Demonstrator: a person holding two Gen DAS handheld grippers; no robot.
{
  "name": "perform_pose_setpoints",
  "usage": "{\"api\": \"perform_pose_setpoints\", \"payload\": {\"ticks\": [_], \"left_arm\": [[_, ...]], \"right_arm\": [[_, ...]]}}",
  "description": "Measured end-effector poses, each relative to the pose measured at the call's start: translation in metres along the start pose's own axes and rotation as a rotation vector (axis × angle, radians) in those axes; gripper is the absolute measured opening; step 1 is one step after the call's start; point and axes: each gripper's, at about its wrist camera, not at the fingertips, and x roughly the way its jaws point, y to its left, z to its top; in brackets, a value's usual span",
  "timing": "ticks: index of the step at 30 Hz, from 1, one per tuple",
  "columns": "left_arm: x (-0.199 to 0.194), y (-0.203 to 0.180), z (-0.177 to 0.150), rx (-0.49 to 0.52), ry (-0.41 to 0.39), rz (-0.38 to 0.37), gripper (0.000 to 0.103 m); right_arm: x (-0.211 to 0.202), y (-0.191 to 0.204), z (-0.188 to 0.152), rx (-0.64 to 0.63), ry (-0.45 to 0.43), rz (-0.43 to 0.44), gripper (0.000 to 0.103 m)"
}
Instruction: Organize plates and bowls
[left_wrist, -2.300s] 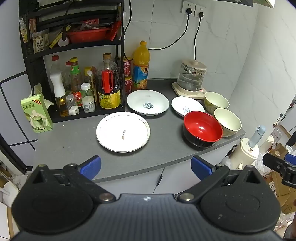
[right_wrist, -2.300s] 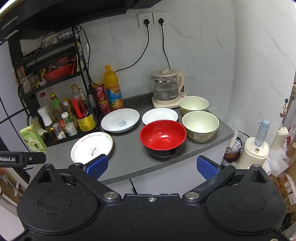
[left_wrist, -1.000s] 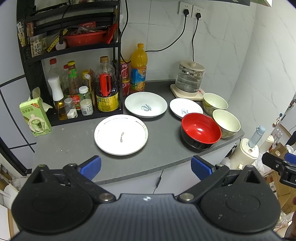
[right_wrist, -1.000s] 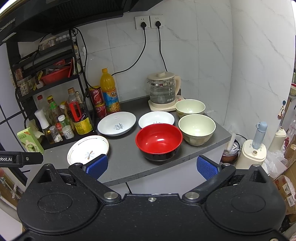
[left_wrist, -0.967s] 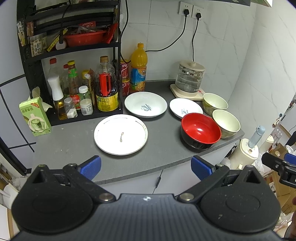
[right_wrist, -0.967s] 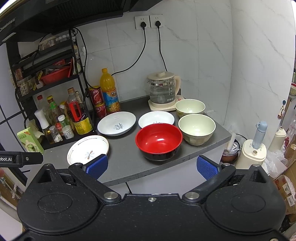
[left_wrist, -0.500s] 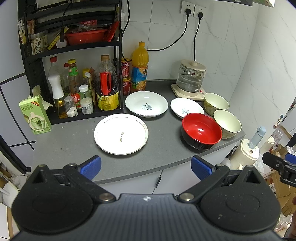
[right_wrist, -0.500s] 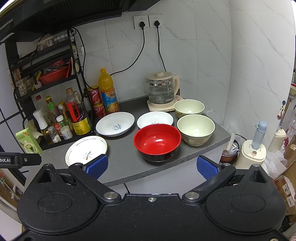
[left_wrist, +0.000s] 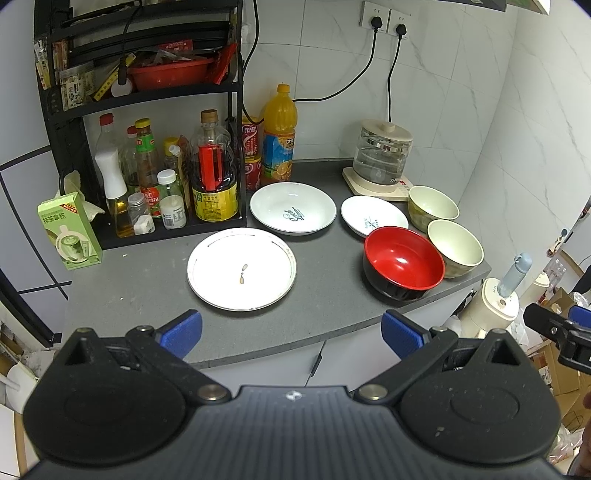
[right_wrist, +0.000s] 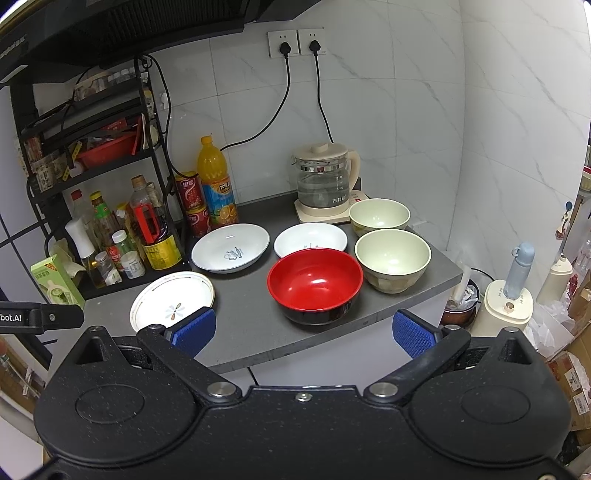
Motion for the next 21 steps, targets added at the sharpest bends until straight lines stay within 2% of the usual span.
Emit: {"api": "perform_pose_setpoints", "payload": {"ticks": [21], "left_arm": [[0.0019,-0.0076,0.0012,0.021,0.012,0.013,0.102]], "right_arm": [[0.0012,-0.0084,0.0053,0.029,0.005,0.028,0.103]]}}
